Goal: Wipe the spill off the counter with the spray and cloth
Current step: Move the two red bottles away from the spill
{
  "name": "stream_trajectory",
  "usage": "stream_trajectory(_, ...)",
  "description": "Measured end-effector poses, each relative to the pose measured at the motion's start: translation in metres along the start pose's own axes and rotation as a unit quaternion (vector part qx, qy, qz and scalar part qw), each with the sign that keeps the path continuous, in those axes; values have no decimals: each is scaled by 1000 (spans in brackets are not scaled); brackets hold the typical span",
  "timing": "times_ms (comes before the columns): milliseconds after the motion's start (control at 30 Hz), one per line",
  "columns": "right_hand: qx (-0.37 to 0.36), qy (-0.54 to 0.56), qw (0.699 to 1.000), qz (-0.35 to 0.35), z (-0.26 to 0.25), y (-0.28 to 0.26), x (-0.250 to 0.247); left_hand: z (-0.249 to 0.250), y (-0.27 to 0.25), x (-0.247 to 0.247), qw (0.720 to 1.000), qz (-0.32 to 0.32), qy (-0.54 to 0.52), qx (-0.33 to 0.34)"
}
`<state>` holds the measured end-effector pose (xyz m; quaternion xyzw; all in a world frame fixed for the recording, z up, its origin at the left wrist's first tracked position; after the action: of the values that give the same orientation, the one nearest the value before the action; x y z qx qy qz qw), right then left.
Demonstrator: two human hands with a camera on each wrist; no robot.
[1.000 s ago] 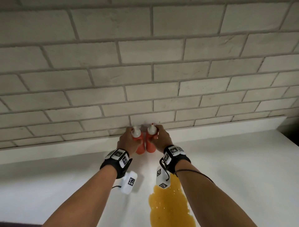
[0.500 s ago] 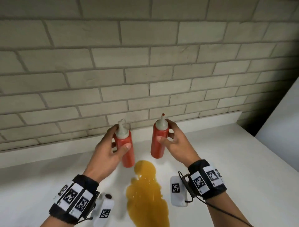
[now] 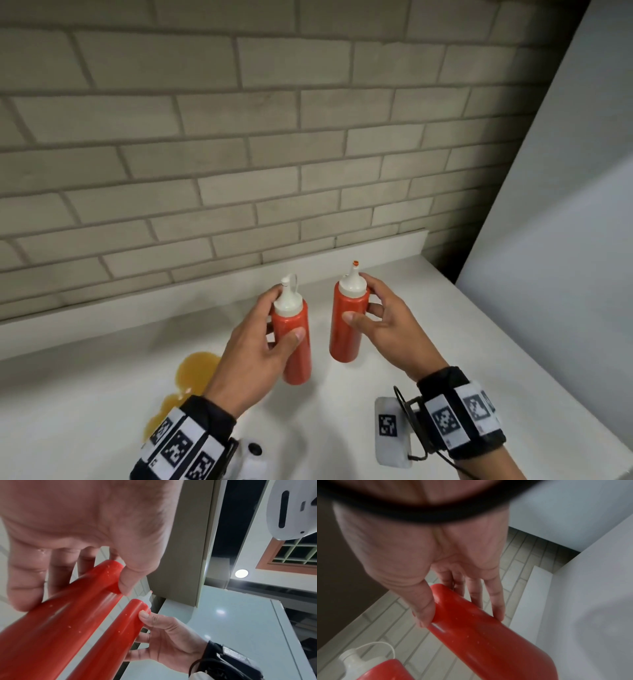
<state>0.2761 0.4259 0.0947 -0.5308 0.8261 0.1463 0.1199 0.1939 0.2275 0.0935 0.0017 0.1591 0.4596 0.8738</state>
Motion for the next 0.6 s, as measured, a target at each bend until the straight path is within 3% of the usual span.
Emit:
stream_trajectory(267,6,-21,1000,20,66,68,-102,5,100,115,998,53,8,-22)
stream_trajectory(600,8,-27,999,39,108,184,-136,-24,229,173,992,92,57,-70)
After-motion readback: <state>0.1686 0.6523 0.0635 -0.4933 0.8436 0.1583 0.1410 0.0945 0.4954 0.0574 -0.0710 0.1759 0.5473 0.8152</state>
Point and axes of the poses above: each hand's wrist, its own y-axis towards the middle knuckle, its own x-axis out of the palm, z = x × y, the point moved 8 cm from there along y, towards the middle knuckle, and after that the axes turned 8 degrees about -y, right-handed, at the moved point
